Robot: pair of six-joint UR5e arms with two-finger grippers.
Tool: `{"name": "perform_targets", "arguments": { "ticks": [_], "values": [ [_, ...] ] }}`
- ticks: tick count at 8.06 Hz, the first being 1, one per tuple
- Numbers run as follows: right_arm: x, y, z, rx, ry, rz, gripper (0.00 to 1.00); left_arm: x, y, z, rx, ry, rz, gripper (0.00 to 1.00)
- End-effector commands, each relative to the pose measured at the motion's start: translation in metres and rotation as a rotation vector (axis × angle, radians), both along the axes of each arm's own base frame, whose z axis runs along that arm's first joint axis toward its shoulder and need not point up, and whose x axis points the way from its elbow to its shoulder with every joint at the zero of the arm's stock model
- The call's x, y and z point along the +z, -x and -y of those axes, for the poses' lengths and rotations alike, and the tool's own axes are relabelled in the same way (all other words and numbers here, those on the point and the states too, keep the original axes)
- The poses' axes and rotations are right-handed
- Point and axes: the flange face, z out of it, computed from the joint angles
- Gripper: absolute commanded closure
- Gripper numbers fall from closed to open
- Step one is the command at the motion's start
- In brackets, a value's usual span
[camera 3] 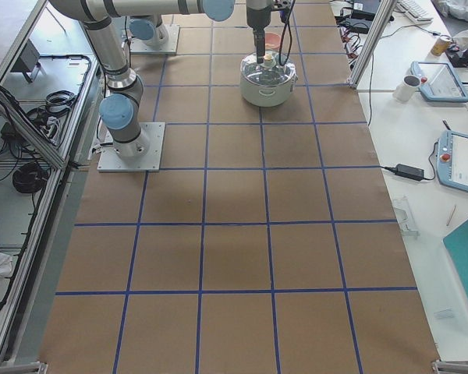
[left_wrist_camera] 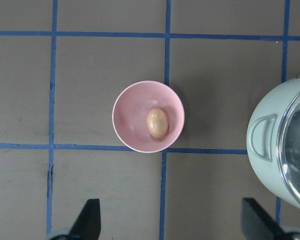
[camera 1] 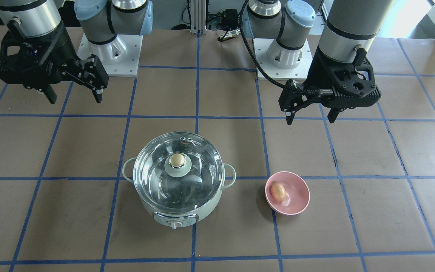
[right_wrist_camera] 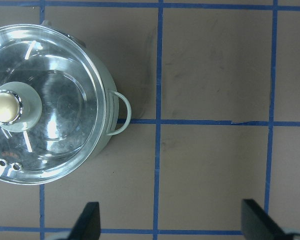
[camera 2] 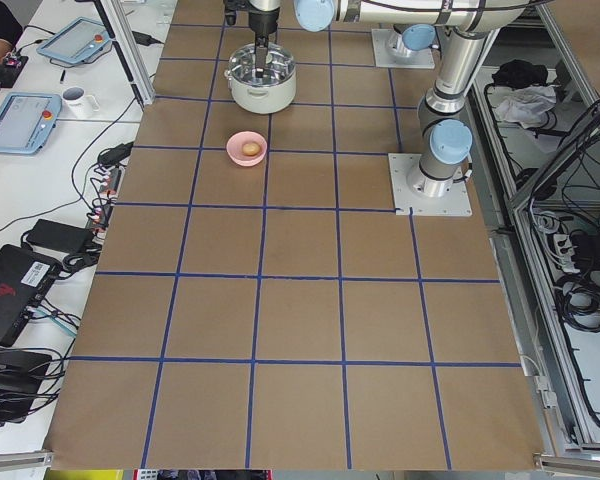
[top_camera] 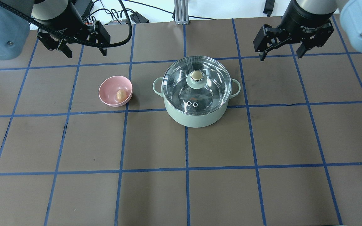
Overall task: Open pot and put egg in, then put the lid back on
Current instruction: 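Reach the left gripper to the egg while the right gripper nears the lid knob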
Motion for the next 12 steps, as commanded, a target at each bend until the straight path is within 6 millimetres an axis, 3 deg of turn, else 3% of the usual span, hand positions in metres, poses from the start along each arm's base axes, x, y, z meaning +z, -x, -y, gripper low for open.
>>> {"name": "perform_targets", "arguments": {
  "ticks": [1,3,7,10,12],
  "values": [
    [0.001,0.0,0.0,0.004,0.006,0.004,0.0,-0.006,-0.005,0.006,0.004,-0.008,-0.002,0.0],
    [0.001,-0.001,0.0,0.002,0.003,0.006,0.0,-0.034,-0.012,0.023,0.027,-0.059,-0.002,0.0],
    [-0.003,-0.017,0.019,-0.049,0.03,0.015,0.0,-0.18,-0.013,0.097,0.036,-0.207,-0.003,0.0],
    [-0.021,-0.074,0.047,-0.065,0.06,0.033,0.0,-0.239,-0.012,0.087,0.036,-0.253,-0.011,0.0],
    [-0.042,-0.096,0.059,-0.101,0.06,0.045,0.0,-0.259,-0.014,0.089,0.013,-0.243,-0.006,0.0]
  ]
}}
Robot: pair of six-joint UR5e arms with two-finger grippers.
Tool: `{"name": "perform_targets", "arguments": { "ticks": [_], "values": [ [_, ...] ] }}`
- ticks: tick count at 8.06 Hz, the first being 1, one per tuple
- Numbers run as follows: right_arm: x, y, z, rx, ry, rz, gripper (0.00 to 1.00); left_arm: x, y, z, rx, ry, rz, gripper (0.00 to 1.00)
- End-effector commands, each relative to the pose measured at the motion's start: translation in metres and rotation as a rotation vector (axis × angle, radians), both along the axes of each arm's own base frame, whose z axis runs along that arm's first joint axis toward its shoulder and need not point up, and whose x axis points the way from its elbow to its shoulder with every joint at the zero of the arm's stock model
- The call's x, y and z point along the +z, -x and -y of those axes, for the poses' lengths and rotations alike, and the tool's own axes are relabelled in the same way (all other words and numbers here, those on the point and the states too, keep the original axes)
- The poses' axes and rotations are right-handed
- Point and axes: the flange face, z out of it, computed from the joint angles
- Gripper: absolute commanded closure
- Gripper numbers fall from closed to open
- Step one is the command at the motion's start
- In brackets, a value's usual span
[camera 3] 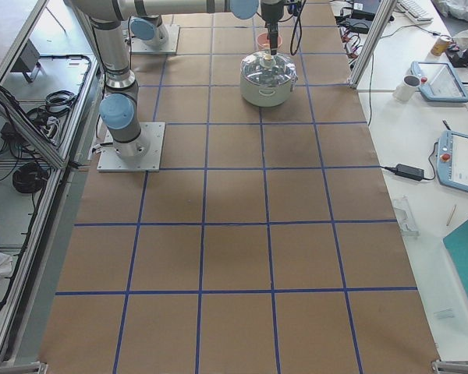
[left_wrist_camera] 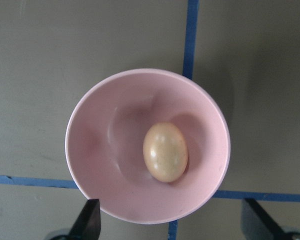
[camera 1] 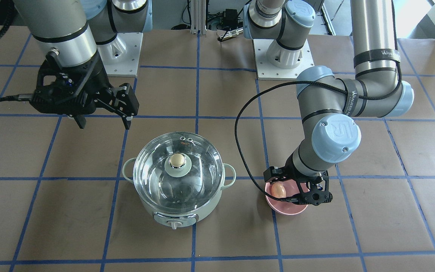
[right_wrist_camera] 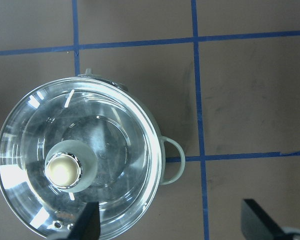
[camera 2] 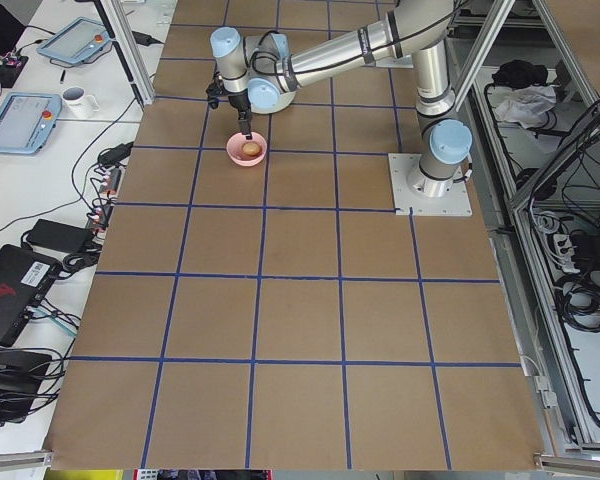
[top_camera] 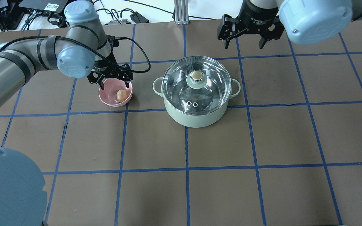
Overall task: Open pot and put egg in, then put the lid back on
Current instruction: 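Reach the left gripper to the egg while the right gripper nears the lid knob, then grasp the lid knob with the right gripper while the left gripper descends to the egg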
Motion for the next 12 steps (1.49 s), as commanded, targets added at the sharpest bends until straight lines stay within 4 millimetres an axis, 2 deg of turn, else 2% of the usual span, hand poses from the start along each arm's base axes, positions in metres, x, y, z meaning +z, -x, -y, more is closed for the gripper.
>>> {"name": "perform_targets", "arguments": {
  "ticks": [1,2,3,4,6,7,9,10,11,12],
  "values": [
    [-0.037,-0.062,0.004,0.015,-0.024,0.007,0.0,-0.025,-0.001,0.001,-0.021,-0.002,-0.004,0.0],
    [-0.055,-0.084,0.012,-0.03,-0.008,0.023,0.0,-0.029,-0.001,0.002,-0.047,-0.005,-0.006,0.0],
    [-0.074,-0.092,0.02,-0.044,-0.015,0.027,0.0,-0.033,-0.001,0.004,-0.084,0.0,-0.007,0.0],
    [-0.088,-0.097,0.021,-0.044,-0.027,0.024,0.0,-0.035,-0.004,0.005,-0.081,-0.003,-0.007,0.0],
    [-0.132,-0.101,0.024,-0.095,-0.054,0.03,0.0,-0.043,-0.009,0.006,-0.072,-0.017,-0.011,0.0],
    [-0.142,-0.101,0.023,-0.097,-0.053,0.034,0.0,-0.043,-0.009,0.007,-0.073,-0.015,-0.011,0.0],
    [-0.141,-0.103,0.025,-0.095,-0.042,0.034,0.0,-0.045,-0.01,0.008,-0.072,-0.018,-0.011,0.0],
    [-0.14,-0.104,0.025,-0.094,-0.04,0.031,0.17,-0.049,-0.01,0.008,-0.073,-0.025,-0.012,0.0],
    [-0.14,-0.105,0.025,-0.098,-0.042,0.039,0.38,-0.054,-0.01,0.009,-0.076,-0.034,-0.013,0.0],
    [-0.14,-0.106,0.024,-0.105,-0.044,0.044,0.42,-0.055,-0.012,0.009,-0.071,-0.035,-0.014,0.0]
  ]
}}
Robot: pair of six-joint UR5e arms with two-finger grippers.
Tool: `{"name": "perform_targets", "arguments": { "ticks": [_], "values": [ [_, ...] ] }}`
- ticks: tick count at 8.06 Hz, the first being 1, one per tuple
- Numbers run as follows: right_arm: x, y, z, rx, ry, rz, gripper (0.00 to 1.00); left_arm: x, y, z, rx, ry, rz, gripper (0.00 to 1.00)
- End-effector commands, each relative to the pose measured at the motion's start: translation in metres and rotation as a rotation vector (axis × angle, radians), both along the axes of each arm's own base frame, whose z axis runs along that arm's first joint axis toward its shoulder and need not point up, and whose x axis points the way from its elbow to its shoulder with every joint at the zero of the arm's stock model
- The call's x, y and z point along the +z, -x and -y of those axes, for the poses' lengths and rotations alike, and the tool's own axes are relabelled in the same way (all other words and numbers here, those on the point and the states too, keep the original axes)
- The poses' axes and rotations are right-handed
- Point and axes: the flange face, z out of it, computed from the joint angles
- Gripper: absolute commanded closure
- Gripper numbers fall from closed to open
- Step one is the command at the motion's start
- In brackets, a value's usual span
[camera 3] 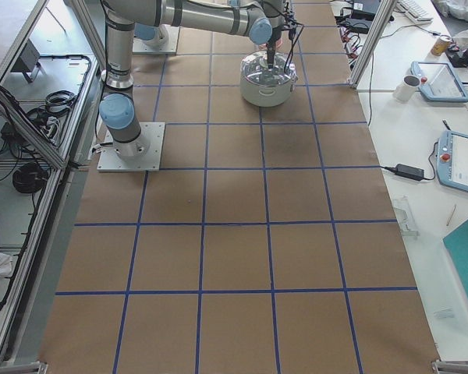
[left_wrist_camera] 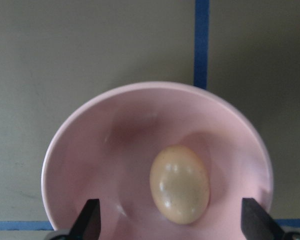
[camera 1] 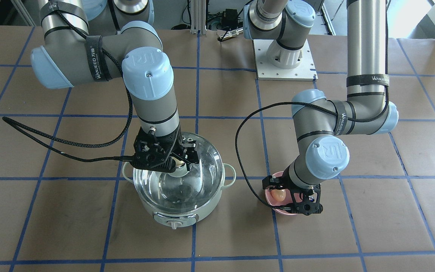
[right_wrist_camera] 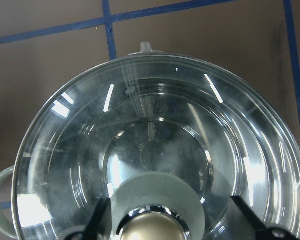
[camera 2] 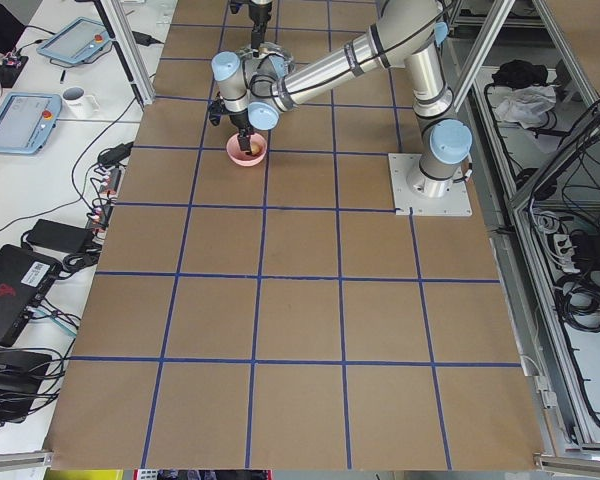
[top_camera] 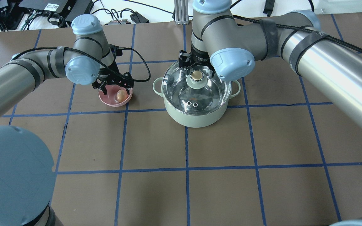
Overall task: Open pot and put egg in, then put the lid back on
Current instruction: 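Grasp the lid knob with the right gripper while the left gripper descends to the egg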
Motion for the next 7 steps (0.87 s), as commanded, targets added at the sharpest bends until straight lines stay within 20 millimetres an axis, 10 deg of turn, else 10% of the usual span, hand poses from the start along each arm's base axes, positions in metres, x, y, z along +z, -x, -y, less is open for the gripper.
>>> {"name": "perform_targets", "arguments": {
  "ticks": [1,4,5,7],
  "values": [
    [0.001,-0.002,0.0,-0.01,-0.002,0.009,0.46,-0.008,-0.002,0.0,0.004,-0.014,-0.003,0.0],
    [-0.001,-0.003,0.0,-0.01,-0.004,0.01,0.55,-0.013,-0.002,0.004,0.003,0.0,-0.006,0.0],
    [0.005,-0.005,0.002,-0.007,-0.004,0.032,0.81,-0.013,-0.003,0.004,0.005,0.002,-0.005,0.0],
    [0.033,-0.006,0.008,0.003,-0.024,0.031,0.93,-0.014,-0.003,0.005,0.003,0.005,-0.006,0.02]
  ]
}}
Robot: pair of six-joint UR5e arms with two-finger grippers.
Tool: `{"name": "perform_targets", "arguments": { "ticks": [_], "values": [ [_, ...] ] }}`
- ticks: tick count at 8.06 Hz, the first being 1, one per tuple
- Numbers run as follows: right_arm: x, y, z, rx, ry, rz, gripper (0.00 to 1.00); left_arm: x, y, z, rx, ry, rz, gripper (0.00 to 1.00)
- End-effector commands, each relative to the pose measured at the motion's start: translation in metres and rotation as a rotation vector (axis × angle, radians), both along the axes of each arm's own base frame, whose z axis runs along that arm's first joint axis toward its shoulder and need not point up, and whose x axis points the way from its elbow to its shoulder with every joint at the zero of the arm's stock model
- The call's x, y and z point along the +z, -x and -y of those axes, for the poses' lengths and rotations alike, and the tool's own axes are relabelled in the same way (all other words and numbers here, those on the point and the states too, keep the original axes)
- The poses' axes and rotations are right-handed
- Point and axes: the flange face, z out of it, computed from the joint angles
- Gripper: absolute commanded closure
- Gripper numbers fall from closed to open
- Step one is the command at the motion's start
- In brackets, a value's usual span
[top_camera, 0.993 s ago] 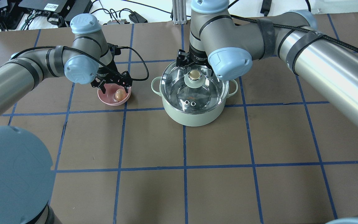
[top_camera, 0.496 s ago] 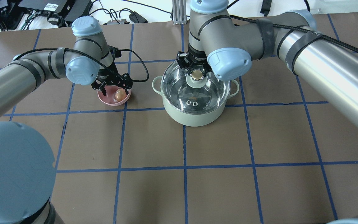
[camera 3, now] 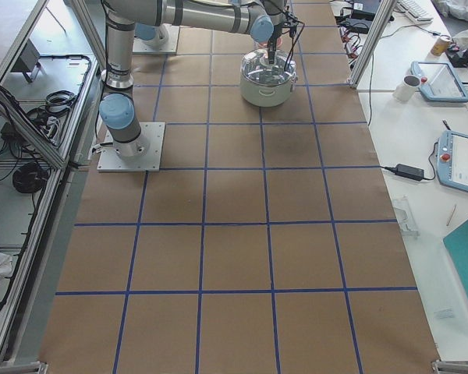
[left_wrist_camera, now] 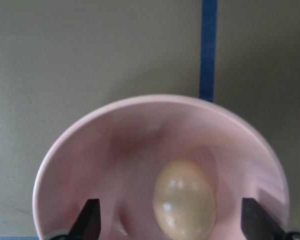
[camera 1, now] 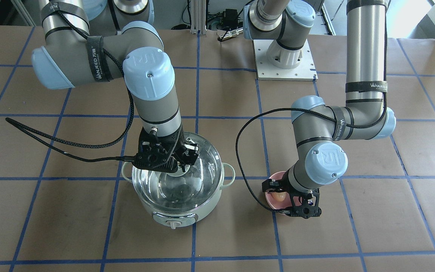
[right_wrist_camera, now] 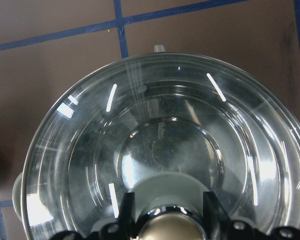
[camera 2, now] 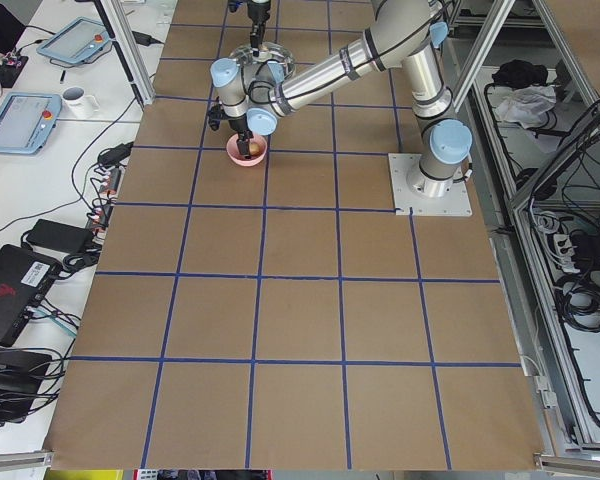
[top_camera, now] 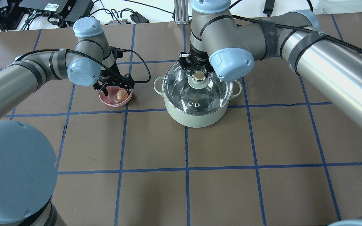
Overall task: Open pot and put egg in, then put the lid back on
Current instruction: 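Grasp the lid knob with the right gripper while the left gripper descends to the egg, then lift the glass lid aside with the right gripper while the left gripper grasps the egg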
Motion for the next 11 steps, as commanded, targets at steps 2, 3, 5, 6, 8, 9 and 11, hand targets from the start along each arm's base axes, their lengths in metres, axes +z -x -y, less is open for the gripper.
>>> {"name": "perform_targets", "arguments": {
  "ticks": [2,3,5,6,8,9,11],
  "values": [
    [0.046,0.031,0.013,0.048,-0.041,-0.017,0.97,-0.008,0.0,-0.001,-0.001,0.006,0.001,0.18],
    [0.063,0.066,0.015,0.058,-0.048,-0.023,0.97,-0.011,0.0,0.001,-0.001,0.012,0.001,0.2],
    [0.097,0.155,0.016,0.126,-0.053,-0.041,0.99,-0.011,0.0,0.001,-0.001,0.013,0.0,0.31],
    [0.103,0.197,0.018,0.173,-0.062,-0.048,1.0,-0.012,0.0,0.0,-0.001,0.012,0.0,0.34],
    [0.108,0.273,0.019,0.248,-0.077,-0.053,1.0,-0.012,0.0,0.0,-0.001,0.012,-0.002,0.54],
    [0.107,0.299,0.016,0.272,-0.096,-0.049,1.0,-0.012,0.0,0.0,-0.001,0.012,-0.002,0.57],
    [0.111,0.327,0.007,0.284,-0.101,-0.056,1.0,-0.006,-0.009,0.004,0.011,0.021,-0.002,0.59]
  ]
}}
